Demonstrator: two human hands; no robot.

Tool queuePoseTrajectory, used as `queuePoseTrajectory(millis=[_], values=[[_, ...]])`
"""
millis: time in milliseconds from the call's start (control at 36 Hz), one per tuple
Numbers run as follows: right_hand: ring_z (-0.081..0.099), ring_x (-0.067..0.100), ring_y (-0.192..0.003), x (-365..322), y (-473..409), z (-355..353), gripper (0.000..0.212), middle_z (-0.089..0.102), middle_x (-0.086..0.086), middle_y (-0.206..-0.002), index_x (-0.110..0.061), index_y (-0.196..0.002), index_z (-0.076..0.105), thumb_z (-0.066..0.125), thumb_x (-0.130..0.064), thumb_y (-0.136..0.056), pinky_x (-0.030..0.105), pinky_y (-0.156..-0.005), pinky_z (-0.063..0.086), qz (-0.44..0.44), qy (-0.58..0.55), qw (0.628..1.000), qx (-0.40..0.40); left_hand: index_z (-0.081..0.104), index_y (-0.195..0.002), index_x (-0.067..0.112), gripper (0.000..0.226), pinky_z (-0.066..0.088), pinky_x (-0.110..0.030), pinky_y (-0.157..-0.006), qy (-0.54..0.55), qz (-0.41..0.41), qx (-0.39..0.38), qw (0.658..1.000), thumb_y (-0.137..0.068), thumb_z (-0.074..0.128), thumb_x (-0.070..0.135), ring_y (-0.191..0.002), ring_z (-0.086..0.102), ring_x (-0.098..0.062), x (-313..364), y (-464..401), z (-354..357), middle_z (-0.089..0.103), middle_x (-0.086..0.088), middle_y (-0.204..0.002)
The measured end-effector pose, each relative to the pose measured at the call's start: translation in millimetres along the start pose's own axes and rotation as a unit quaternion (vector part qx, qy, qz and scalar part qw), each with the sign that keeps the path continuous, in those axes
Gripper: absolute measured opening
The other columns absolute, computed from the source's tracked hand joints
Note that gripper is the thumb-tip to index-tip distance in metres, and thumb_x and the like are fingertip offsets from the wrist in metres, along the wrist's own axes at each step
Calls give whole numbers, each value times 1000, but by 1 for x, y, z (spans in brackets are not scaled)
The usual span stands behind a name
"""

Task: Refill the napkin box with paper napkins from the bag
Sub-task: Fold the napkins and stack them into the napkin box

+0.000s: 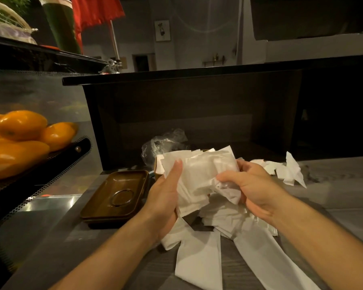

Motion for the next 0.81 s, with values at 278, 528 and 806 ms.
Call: queuePoseTrajectory(millis=[278,528,806], values=[[63,14,-104,-6,1,-4,38,62,-5,-111,-29,-112,56,80,-30,-83,27,-76,55,-144,178,973,-5,55,-106,44,41,55,-21,-72,-238,120,48,963,-84,79,19,-98,65,-6,-1,-3,-14,66,16,-106],[68,8,-88,-8,2,-1,28,69,-12,-93,-37,-108,60,77,-29,-88,22,-73,60,-205,304,929,-47,61,-105,41,42,58,-19,-68,-236,157,26,959,-76,85,22,-95,69,-1,4,0,-10,71,22,-96],[67,-3,-93,-9,3,1,21,70,-24,-96,-37,-105,66,75,-39,-86,19,-75,59,-196,248,943,-99,64,-109,35,49,59,-23,-67,-208,134,-23,969,-63,82,33,-94,72,-4,10,5,-3,75,17,-97]])
Point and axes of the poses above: each hand's wrist, its own y-axis away from the middle knuckle, its own z-axis out of the palm, x = y × z, the point moved 3 cm from there along -y, towards the middle knuckle
